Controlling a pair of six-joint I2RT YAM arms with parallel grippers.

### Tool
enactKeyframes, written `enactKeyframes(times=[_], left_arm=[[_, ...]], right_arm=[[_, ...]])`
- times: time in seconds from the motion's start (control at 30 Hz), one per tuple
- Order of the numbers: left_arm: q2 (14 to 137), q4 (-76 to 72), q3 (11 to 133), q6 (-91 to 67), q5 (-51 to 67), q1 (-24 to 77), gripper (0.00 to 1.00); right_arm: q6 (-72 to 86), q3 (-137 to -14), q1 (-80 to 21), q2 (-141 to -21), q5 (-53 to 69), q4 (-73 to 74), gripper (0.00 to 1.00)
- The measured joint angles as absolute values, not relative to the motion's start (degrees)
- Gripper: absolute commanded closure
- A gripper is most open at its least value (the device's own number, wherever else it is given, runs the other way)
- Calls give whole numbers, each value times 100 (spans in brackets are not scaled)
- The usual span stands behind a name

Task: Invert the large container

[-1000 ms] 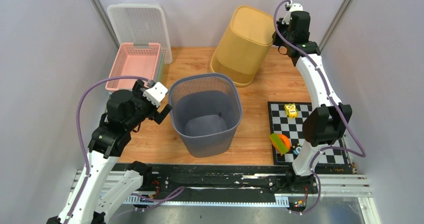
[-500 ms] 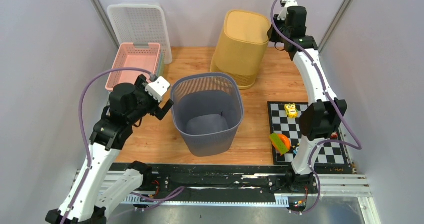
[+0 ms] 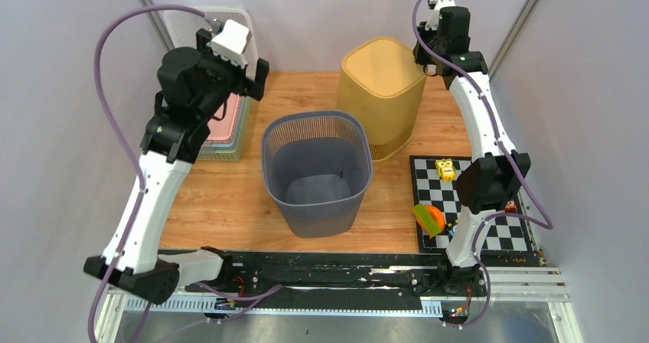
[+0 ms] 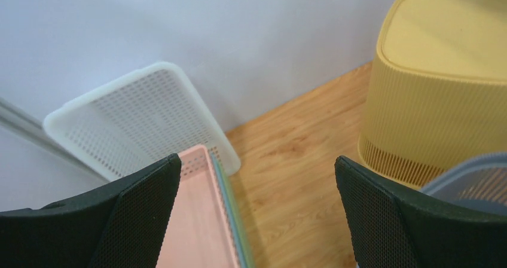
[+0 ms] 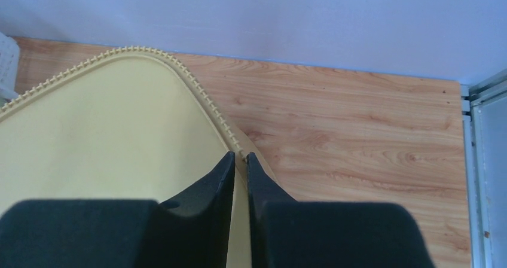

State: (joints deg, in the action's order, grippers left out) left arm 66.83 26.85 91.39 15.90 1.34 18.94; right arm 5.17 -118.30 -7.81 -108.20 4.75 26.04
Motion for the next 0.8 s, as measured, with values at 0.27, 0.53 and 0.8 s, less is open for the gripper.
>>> enactKeyframes(times=[0.27, 0.53, 0.8], left_arm=[[8162, 2528, 9708, 786, 602, 1894, 0], [7985, 2521, 9203, 523, 607, 1894, 0], [6632, 2462, 8241, 884, -294, 1887, 0]], right_arm=[[51, -11869, -784, -10816, 368, 2786, 62], [-733, -11699, -993, -10407, 915, 2871, 35], [-1660, -10892, -2609, -9238, 875, 2679, 32]])
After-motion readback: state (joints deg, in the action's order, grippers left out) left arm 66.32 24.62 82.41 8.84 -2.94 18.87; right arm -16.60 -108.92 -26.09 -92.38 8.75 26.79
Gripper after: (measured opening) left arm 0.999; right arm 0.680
